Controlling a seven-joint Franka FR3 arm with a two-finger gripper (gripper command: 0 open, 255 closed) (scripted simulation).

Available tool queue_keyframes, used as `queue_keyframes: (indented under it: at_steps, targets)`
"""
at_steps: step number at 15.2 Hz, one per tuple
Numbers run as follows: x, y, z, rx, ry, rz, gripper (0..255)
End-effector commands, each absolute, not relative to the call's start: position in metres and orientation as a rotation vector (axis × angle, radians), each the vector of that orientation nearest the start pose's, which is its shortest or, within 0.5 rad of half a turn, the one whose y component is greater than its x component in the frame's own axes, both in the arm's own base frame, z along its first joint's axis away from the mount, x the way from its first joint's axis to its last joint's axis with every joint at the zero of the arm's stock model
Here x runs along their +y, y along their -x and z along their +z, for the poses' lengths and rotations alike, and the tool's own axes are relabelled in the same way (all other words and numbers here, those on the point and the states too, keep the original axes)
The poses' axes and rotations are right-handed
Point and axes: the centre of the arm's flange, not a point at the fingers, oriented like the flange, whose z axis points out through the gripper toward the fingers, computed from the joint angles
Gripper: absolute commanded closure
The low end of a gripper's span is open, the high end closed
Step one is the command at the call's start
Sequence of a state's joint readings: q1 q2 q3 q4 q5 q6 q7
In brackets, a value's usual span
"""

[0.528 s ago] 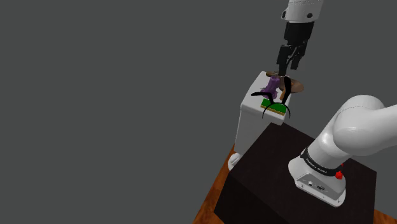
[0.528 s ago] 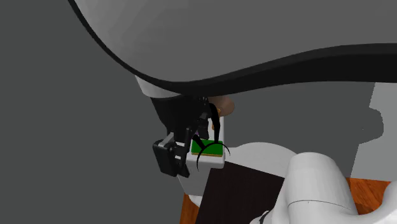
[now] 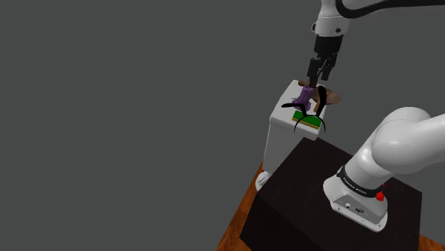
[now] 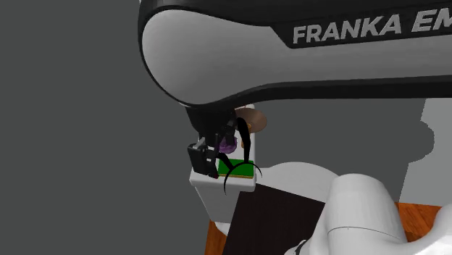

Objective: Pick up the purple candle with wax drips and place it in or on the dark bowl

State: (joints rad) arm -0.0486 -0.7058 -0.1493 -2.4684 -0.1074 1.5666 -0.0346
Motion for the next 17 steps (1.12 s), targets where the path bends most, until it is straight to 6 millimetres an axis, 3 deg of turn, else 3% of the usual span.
queue_keyframes:
  at_steps: [1, 17]
  targets:
    - [-0.1, -0.315, 0.498, 0.159, 3.122, 0.312, 0]
    - [-0.265, -0.375, 0.398, 0.104, 3.19, 0.301, 0]
